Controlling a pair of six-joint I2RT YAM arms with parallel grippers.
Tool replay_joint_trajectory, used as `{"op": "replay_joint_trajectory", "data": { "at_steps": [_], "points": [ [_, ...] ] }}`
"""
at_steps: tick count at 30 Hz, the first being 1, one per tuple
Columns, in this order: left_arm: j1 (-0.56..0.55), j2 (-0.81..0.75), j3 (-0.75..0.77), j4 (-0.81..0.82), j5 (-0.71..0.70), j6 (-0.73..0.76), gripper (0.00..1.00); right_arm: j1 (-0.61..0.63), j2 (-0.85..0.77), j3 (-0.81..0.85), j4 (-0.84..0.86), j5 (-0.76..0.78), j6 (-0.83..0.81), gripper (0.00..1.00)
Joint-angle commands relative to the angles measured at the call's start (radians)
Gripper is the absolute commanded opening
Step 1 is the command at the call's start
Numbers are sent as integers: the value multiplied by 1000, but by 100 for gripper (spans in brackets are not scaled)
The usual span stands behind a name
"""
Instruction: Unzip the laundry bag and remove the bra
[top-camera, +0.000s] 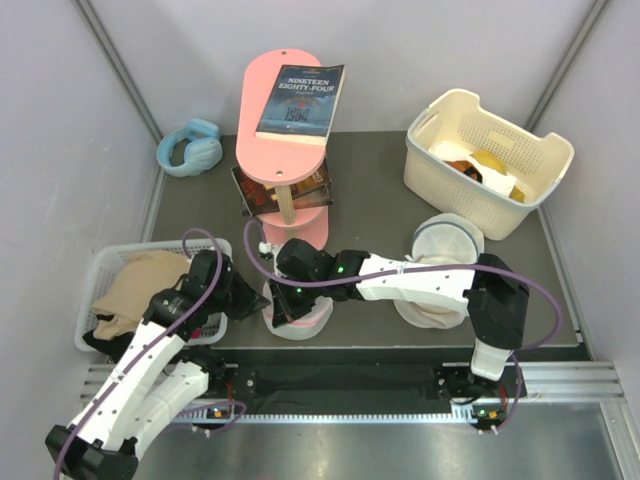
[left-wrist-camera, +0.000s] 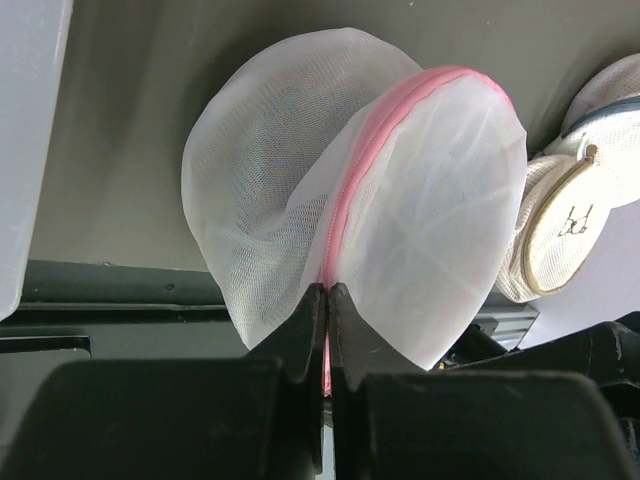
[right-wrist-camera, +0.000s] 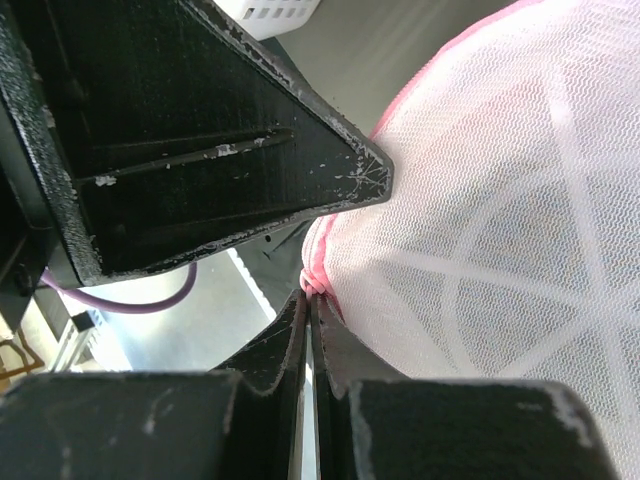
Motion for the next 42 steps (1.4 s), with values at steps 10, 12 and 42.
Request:
{"op": "replay_joint_trajectory", "data": {
  "at_steps": [10,12,42],
  "points": [
    [6,15,11,16,-69,30,0,5,-127,-124,16,49,32,0],
    [5,30,20,16,-75,40,0,-5,-155,-156,16,61,37,0],
    [8,15,100,-115,-13,62,73,13,-34,2,10,8,9,0]
  ]
}}
